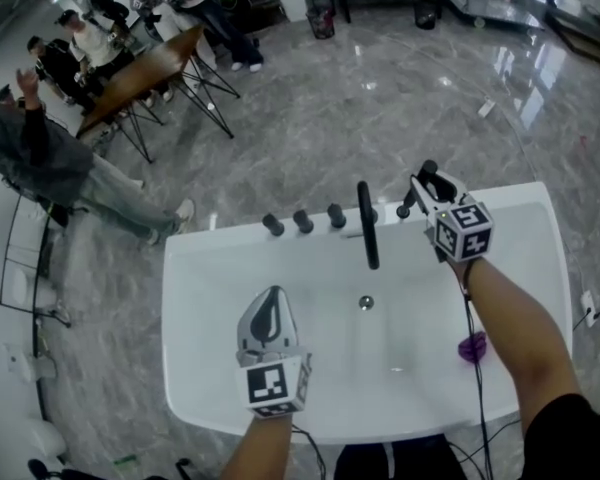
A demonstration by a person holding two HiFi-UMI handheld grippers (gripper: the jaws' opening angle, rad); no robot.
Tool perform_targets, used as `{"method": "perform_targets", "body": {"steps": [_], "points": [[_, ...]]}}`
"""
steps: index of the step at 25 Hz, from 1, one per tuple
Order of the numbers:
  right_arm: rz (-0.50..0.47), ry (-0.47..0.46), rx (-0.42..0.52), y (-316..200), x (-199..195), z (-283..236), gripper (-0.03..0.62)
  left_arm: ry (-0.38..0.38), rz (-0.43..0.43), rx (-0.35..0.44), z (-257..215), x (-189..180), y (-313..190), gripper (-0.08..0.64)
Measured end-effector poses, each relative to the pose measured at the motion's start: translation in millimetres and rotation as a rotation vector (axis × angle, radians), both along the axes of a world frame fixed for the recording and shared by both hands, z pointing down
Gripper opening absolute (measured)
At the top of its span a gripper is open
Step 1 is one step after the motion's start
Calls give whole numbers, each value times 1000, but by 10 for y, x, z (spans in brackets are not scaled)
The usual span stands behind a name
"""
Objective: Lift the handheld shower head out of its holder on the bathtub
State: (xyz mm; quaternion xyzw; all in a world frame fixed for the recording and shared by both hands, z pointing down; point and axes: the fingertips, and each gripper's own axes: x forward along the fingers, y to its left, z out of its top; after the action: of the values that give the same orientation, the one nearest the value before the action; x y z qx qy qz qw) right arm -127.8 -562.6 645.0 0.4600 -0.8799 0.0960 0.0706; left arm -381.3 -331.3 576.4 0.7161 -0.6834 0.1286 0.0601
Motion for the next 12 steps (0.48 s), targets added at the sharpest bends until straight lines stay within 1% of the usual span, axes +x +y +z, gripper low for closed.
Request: {"method": "perform_targets", "body": {"steps": [6,8,12], "points": [[2,-9,30,192,136,-497,144,-9,39,69,-442,67,5,9],[-5,-4,45,268,180,-658,144,-10,40,89,-551,64,23,9],[-13,3,64,395,249,-976,144,3,30,100,-709,50,72,9]]}}
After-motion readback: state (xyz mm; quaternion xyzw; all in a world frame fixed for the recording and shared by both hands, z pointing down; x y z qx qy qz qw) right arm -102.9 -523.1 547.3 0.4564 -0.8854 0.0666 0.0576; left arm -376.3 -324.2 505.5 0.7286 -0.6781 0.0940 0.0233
